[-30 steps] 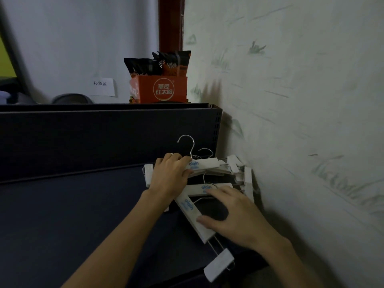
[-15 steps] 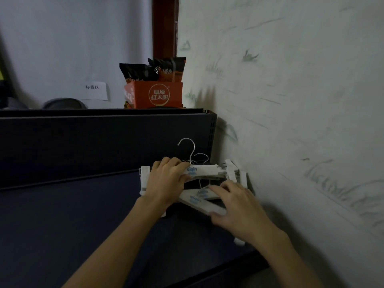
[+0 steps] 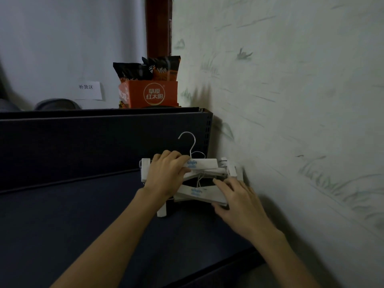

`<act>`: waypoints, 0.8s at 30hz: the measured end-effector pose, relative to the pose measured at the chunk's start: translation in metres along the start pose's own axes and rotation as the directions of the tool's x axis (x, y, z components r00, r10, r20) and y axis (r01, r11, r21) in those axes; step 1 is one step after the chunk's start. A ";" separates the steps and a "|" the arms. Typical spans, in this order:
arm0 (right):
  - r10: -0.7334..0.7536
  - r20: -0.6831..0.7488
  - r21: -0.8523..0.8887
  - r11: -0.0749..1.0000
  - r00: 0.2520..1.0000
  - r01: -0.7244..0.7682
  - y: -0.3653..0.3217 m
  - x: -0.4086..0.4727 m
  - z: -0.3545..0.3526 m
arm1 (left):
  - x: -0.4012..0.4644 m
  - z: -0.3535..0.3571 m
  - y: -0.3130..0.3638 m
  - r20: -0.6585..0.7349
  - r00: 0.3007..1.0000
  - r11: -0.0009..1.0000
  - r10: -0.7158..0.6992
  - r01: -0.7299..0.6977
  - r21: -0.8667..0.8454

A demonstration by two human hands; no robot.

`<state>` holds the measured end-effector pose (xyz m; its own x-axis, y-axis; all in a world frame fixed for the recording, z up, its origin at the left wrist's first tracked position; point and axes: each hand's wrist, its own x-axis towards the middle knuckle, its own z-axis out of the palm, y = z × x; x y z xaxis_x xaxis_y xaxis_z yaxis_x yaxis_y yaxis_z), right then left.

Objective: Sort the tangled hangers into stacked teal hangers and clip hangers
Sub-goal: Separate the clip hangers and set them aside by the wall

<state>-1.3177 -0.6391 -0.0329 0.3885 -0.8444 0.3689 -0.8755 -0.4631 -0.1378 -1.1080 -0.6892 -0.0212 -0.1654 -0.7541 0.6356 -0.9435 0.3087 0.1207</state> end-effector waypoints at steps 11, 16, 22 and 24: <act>0.059 -0.017 0.093 0.994 0.998 -0.057 -0.003 0.012 -0.005 | 0.023 0.011 -0.016 0.293 0.952 0.995 -0.094 0.082 0.052; 0.074 -0.040 0.104 0.992 0.996 -0.070 -0.002 0.015 -0.006 | 0.027 0.009 -0.018 0.321 0.945 0.995 -0.063 0.034 0.095; 0.057 -0.078 0.115 0.992 0.995 -0.048 0.004 0.018 -0.010 | 0.024 -0.003 -0.018 0.305 0.950 0.992 -0.066 0.030 0.122; 0.044 -0.068 0.118 0.992 0.997 -0.035 0.007 0.021 -0.010 | 0.017 -0.009 -0.019 0.289 0.953 0.988 -0.092 0.050 0.147</act>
<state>-1.3186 -0.6573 -0.0167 0.3295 -0.8434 0.4244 -0.8489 -0.4614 -0.2579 -1.0904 -0.7030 -0.0060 -0.1542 -0.9145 0.3741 -0.9826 0.1818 0.0394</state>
